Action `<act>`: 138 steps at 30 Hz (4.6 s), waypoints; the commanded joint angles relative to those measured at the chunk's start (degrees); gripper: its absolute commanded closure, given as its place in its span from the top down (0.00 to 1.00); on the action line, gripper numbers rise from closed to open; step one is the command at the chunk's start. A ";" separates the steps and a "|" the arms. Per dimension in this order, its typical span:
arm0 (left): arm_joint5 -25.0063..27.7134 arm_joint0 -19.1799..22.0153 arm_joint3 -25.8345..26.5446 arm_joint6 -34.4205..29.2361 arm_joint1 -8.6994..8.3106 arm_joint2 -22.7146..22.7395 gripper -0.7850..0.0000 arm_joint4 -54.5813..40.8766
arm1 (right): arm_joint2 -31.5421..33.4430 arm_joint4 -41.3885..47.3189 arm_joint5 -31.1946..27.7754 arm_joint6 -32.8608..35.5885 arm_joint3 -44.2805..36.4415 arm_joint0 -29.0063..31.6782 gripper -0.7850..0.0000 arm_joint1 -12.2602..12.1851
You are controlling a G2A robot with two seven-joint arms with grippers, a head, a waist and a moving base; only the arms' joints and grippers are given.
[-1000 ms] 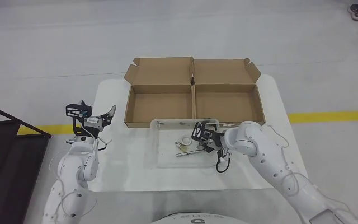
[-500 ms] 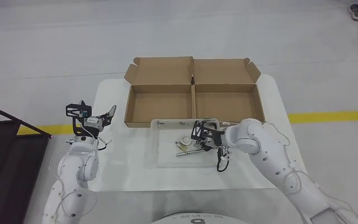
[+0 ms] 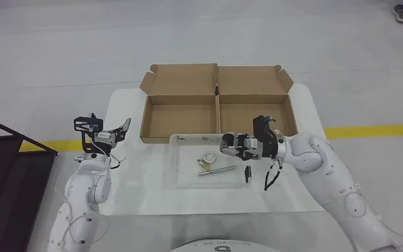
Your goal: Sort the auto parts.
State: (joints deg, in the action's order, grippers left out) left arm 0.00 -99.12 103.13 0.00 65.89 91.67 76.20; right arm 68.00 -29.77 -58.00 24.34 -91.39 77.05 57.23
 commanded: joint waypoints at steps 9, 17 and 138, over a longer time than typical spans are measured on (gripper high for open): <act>0.00 0.00 0.00 0.00 0.00 0.00 1.00 0.00 | -0.29 -5.58 0.00 -6.00 0.62 0.23 0.00 -2.27; 0.00 0.00 0.00 0.00 0.00 0.00 1.00 0.00 | 7.69 -31.68 20.10 -22.73 -5.24 8.41 0.00 -2.49; 0.00 0.00 0.00 0.00 0.00 0.00 1.00 0.00 | 12.19 -71.73 55.15 -81.40 -31.84 28.29 0.00 -0.83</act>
State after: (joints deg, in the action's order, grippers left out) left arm 0.00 -99.12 103.13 0.00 65.89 91.67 76.20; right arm 80.17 -101.49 -2.84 -57.05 -123.23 105.32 56.38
